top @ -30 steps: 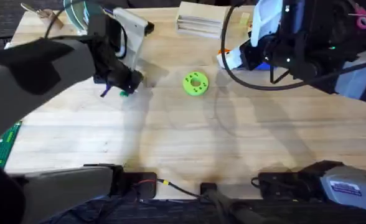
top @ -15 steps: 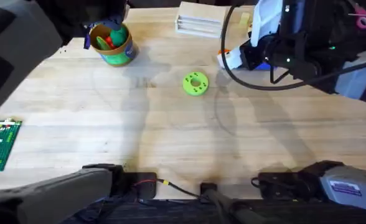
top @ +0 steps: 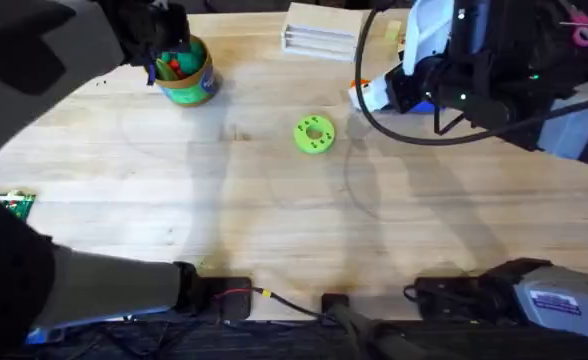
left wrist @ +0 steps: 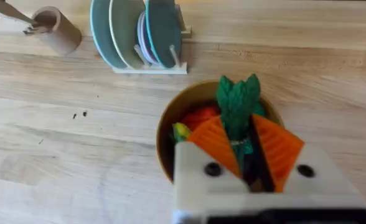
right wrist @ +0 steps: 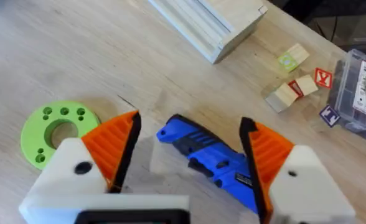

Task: Pick up the gripper from the table and insert it into the empty holder that is missing its gripper. Then pick up a screw, insert it into the mounting hole, and use the screwdriver to tighten it. Finally, clean up the table by picking up the vegetable and placing it into the bucket.

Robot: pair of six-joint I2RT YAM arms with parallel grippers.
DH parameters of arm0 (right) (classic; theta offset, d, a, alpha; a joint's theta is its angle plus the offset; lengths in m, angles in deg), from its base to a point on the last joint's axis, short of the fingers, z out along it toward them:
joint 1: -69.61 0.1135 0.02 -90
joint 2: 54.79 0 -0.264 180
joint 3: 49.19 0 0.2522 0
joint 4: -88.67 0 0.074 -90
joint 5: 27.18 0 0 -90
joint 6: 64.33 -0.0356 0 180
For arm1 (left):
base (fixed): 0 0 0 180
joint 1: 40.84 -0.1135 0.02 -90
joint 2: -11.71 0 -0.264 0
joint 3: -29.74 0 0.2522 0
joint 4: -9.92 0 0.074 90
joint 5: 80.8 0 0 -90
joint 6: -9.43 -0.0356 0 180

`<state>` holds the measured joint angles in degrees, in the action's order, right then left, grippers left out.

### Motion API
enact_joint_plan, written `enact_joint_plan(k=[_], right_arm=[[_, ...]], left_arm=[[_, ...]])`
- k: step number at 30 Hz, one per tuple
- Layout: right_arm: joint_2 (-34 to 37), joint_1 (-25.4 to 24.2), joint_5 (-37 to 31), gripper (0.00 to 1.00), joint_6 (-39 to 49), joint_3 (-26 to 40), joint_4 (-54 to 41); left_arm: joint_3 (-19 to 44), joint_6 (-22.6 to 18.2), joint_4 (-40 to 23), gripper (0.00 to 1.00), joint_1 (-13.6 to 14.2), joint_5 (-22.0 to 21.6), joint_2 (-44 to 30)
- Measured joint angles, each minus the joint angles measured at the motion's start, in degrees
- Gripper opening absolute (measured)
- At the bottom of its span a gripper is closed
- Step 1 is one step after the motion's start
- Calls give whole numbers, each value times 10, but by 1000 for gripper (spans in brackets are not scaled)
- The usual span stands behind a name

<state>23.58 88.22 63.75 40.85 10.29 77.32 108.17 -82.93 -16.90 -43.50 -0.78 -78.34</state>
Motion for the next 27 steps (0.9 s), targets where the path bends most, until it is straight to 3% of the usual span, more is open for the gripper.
enact_joint_plan(k=[2, 8, 10, 17, 23, 27], right_arm=[[0, 0, 0, 992, 0, 0, 0], [0, 0, 0, 993, 0, 0, 0], [0, 0, 0, 994, 0, 0, 0], [0, 0, 0, 994, 0, 0, -41], [-8, 0, 0, 994, 0, 0, -79], [-68, 0, 0, 993, -1, 0, -105]], left_arm=[[0, 11, 0, 64, 0, -1, -8], [0, 30, 1, 947, 0, -2, -12], [0, 32, 0, 989, 0, -2, -11], [0, 33, -27, 993, 0, -2, 39], [0, 31, -115, 993, 1, -2, 127], [0, 1, -189, 993, 4, -2, 176]])
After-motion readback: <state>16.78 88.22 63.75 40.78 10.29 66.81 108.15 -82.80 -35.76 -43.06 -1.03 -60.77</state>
